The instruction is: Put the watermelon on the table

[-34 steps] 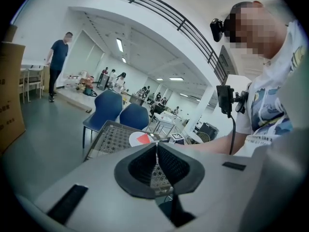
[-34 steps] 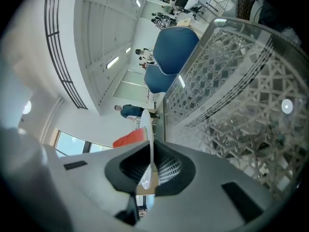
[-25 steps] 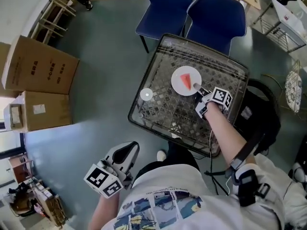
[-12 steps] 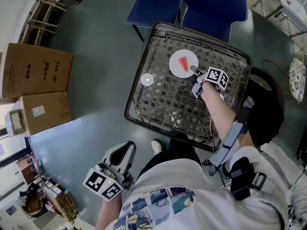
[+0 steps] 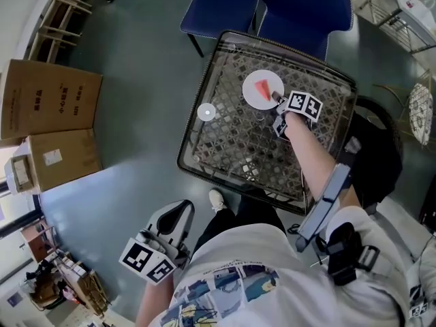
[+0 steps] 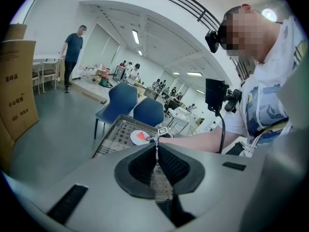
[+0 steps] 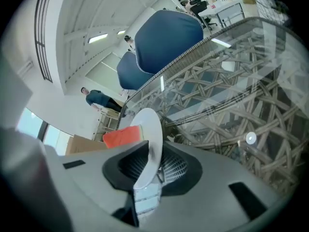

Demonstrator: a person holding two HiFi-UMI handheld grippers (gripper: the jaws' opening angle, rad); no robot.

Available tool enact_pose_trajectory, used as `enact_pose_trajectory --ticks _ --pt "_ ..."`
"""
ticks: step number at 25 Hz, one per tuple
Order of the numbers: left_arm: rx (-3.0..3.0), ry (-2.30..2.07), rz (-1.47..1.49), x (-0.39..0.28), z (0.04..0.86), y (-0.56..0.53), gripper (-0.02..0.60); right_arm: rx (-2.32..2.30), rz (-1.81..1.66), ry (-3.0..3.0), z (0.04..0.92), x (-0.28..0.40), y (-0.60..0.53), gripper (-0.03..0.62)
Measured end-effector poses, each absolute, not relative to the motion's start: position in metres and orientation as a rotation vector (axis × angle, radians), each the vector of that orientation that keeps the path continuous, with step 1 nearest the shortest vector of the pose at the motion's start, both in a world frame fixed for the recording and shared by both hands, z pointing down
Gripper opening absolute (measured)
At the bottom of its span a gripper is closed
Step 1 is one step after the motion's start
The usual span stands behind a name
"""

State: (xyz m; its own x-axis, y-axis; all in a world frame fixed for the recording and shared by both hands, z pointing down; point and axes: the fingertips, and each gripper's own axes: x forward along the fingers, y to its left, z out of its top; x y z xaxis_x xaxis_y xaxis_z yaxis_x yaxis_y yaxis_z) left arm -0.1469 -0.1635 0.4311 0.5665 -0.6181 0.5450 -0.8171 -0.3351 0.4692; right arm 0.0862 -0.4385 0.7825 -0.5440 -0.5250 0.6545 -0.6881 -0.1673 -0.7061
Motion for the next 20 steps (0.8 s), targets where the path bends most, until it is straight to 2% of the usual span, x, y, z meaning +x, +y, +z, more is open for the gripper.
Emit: enact_pose_trajectory --ticks 11,20 --pt "2.084 -1.179 0.328 -0.169 0.420 -0.151 0.021 1.429 1.360 -1.728 0.776 0.096 -0.432 0.130" --pt "2.118 -1.187 0.284 -0.209 0.420 -0.129 0.021 1.420 1.194 -1.693 0.765 0.096 -0.403 0.133"
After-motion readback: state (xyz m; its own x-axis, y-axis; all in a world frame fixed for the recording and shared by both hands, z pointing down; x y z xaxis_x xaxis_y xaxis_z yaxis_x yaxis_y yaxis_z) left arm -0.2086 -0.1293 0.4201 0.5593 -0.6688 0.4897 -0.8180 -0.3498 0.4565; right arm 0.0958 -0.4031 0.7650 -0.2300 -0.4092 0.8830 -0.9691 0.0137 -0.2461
